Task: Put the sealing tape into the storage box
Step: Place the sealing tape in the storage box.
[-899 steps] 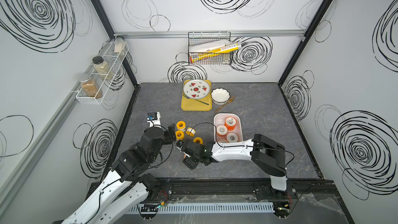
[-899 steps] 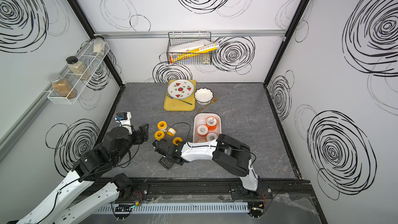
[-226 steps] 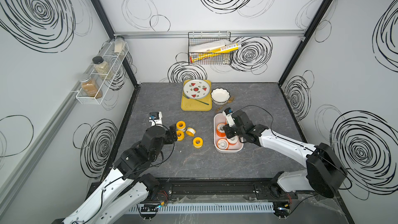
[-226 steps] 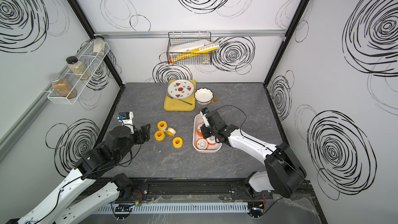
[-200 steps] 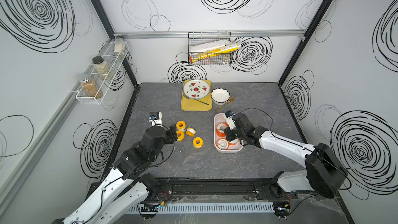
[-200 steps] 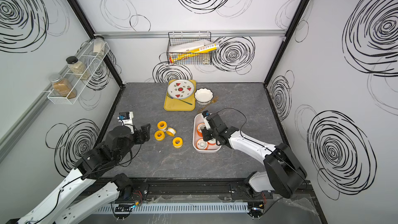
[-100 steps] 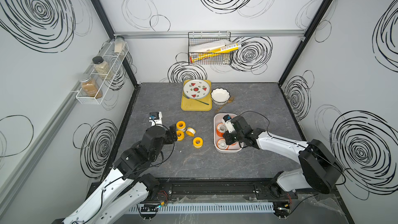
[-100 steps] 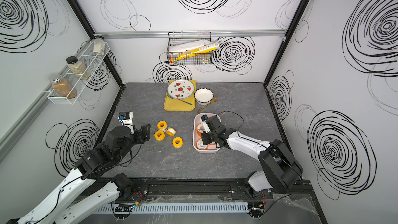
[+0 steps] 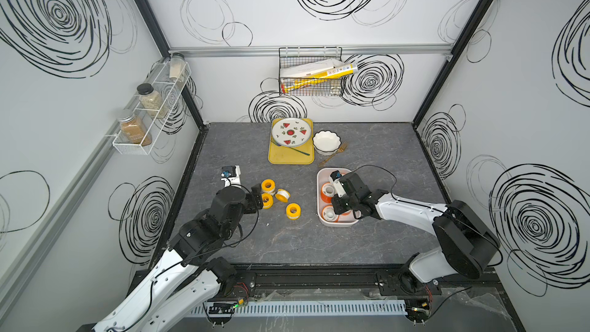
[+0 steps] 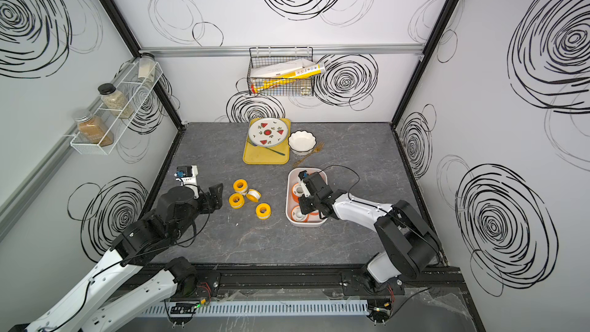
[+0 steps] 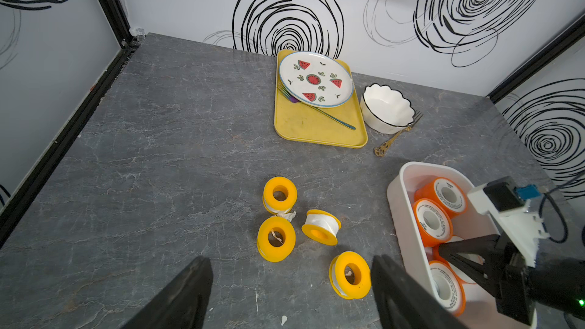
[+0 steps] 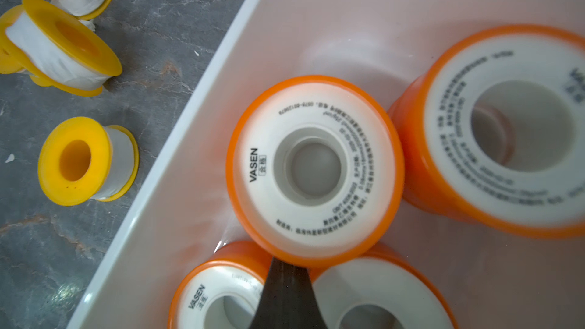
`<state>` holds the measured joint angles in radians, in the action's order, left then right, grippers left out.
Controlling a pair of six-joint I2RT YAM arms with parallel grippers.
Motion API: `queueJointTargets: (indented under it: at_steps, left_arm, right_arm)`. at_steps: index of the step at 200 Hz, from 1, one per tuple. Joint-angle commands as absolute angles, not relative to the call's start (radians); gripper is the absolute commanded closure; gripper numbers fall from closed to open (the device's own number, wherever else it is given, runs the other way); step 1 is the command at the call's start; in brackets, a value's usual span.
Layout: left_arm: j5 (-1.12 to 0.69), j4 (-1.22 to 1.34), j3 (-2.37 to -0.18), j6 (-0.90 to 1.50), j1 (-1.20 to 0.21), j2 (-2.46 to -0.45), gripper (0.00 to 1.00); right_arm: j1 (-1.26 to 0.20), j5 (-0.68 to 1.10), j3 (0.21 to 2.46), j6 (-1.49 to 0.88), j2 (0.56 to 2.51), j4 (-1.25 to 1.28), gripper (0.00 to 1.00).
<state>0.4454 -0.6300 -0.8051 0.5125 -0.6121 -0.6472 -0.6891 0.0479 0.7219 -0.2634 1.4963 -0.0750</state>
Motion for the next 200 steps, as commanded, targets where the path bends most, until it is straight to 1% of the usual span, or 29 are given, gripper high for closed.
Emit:
queueJointTargets:
  at_steps: [1,116,164,200]
  left_arm:
    - [0.438,-0.592,-0.795,0.505,-0.606,-0.655,0.15]
    - [0.436,-0.592,-0.795,0.505,-0.606,-0.658,0.15]
    - [0.432,-0.591,-0.793,0.503,-0.607,-0.659,0.15]
    - [0.427,-0.591,-0.793,0.505,-0.606,-0.661,0.14]
  right_arm:
    - [-0.690,0.029,0.749,-0.271,1.497,-0.051,1.00]
    - [-0.690,0.057,0.728,-0.270,1.459,-0.021,0.97]
    - [-0.690,0.060,0.645,-0.273,1.312,0.004,0.93]
    - [-0.690,0.001,0.554,-0.295,1.154,0.063,0.92]
